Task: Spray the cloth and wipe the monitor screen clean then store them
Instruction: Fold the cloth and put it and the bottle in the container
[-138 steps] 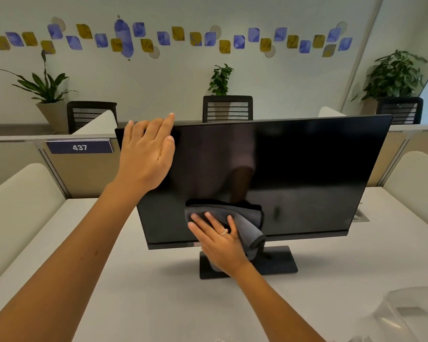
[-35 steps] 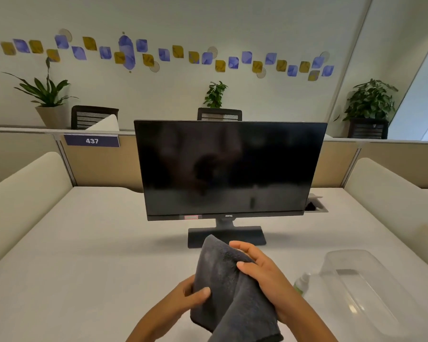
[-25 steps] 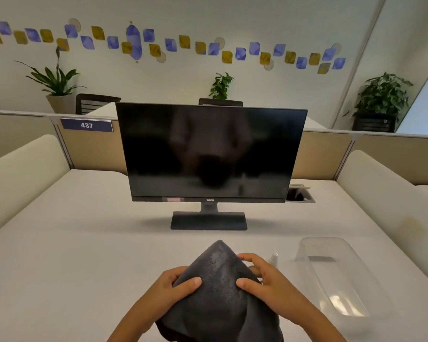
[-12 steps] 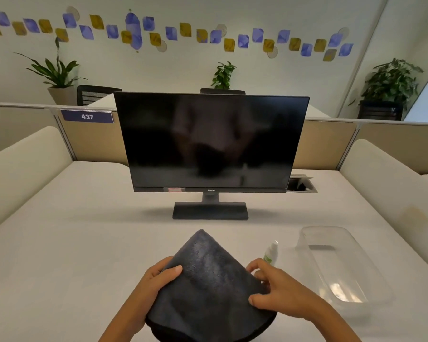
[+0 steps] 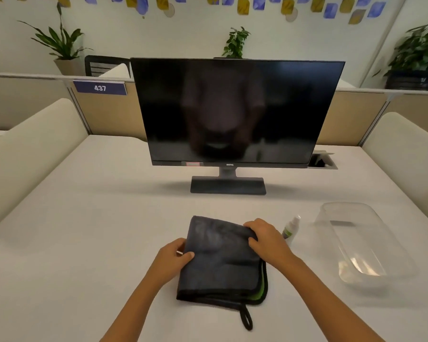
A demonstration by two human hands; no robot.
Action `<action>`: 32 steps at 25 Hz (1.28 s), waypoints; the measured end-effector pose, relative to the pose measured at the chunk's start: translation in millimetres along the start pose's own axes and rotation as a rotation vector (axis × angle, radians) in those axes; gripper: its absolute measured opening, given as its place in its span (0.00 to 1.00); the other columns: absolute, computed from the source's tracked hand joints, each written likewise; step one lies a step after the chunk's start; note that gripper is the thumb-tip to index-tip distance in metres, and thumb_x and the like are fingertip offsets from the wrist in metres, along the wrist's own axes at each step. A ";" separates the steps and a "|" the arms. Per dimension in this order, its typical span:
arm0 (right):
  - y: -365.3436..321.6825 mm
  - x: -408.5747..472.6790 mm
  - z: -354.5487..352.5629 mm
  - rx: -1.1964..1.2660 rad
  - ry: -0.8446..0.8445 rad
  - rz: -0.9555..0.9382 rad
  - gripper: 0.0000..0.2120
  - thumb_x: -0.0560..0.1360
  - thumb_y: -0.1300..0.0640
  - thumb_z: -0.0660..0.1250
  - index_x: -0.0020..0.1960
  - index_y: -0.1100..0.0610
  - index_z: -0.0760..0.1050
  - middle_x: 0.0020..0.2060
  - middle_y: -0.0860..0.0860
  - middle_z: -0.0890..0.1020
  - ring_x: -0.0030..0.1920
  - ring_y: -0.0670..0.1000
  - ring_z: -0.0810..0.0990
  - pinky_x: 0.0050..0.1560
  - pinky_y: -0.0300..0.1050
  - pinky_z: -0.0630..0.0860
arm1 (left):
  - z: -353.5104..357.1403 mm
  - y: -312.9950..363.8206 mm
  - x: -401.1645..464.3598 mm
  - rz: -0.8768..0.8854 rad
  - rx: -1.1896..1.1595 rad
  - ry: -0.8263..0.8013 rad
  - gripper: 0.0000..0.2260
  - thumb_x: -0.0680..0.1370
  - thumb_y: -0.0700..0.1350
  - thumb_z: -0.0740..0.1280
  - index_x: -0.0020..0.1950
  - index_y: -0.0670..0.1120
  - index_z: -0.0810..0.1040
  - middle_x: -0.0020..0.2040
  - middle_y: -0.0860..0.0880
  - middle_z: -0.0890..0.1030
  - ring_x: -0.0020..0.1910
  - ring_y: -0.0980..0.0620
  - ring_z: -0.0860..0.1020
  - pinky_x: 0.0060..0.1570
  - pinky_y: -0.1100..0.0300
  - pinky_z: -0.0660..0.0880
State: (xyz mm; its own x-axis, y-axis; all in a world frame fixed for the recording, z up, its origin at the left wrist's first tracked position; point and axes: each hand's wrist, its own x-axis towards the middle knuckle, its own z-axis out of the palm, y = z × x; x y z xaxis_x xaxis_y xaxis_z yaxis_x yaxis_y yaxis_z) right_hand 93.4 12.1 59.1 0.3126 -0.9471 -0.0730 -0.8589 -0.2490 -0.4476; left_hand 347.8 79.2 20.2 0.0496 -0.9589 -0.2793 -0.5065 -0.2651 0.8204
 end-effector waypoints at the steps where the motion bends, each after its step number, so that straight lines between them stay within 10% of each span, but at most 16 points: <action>1: -1.4 -1.3 5.9 -0.014 0.054 -0.020 0.12 0.78 0.60 0.61 0.60 0.54 0.75 0.56 0.51 0.78 0.54 0.50 0.76 0.58 0.42 0.73 | 0.8 -5.0 7.6 0.004 0.041 0.014 0.06 0.76 0.48 0.66 0.53 0.55 0.74 0.49 0.57 0.79 0.44 0.59 0.78 0.37 0.71 0.73; 10: 18.9 -83.0 61.8 -0.107 0.482 -0.493 0.08 0.74 0.63 0.61 0.43 0.57 0.79 0.42 0.50 0.81 0.44 0.49 0.78 0.50 0.41 0.71 | -11.6 -30.6 6.9 0.093 0.026 0.031 0.11 0.74 0.41 0.67 0.46 0.59 0.79 0.31 0.50 0.77 0.30 0.54 0.74 0.33 0.64 0.73; 14: 32.6 -102.5 71.8 -0.059 0.350 -0.365 0.13 0.63 0.70 0.71 0.43 0.55 0.79 0.44 0.47 0.80 0.47 0.48 0.78 0.52 0.42 0.70 | -14.0 -34.6 -17.3 0.087 -0.083 -0.061 0.13 0.77 0.42 0.59 0.52 0.58 0.78 0.38 0.50 0.82 0.37 0.52 0.81 0.32 0.63 0.76; 21: 15.1 -90.9 60.3 0.092 0.085 -0.155 0.09 0.76 0.50 0.60 0.45 0.50 0.79 0.41 0.42 0.79 0.42 0.43 0.75 0.43 0.37 0.70 | -1.8 -25.9 -20.4 -0.070 0.054 -0.151 0.22 0.71 0.67 0.63 0.58 0.55 0.69 0.51 0.56 0.77 0.47 0.57 0.77 0.38 0.65 0.72; 26: 6.3 -53.0 43.2 -0.033 -0.051 -0.158 0.19 0.72 0.47 0.69 0.62 0.47 0.73 0.58 0.44 0.74 0.58 0.46 0.70 0.59 0.43 0.69 | 0.2 -22.4 -5.4 -0.055 0.216 -0.278 0.20 0.66 0.58 0.72 0.49 0.49 0.72 0.46 0.52 0.78 0.43 0.54 0.77 0.42 0.58 0.74; 32: -9.1 -50.3 36.5 -0.027 -0.235 -0.111 0.31 0.66 0.40 0.72 0.66 0.42 0.66 0.59 0.43 0.75 0.61 0.47 0.68 0.65 0.48 0.61 | -8.8 1.8 -8.3 0.155 -0.228 -0.420 0.15 0.68 0.48 0.74 0.48 0.50 0.73 0.45 0.48 0.80 0.43 0.55 0.79 0.44 0.59 0.77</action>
State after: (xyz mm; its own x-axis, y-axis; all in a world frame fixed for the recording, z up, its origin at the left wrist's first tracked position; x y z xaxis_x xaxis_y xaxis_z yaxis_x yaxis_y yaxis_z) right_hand 100.3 69.4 34.3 0.4884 -0.8414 -0.2312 -0.8236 -0.3570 -0.4407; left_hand 354.1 85.8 28.3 -0.3861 -0.8777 -0.2839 -0.2769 -0.1833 0.9432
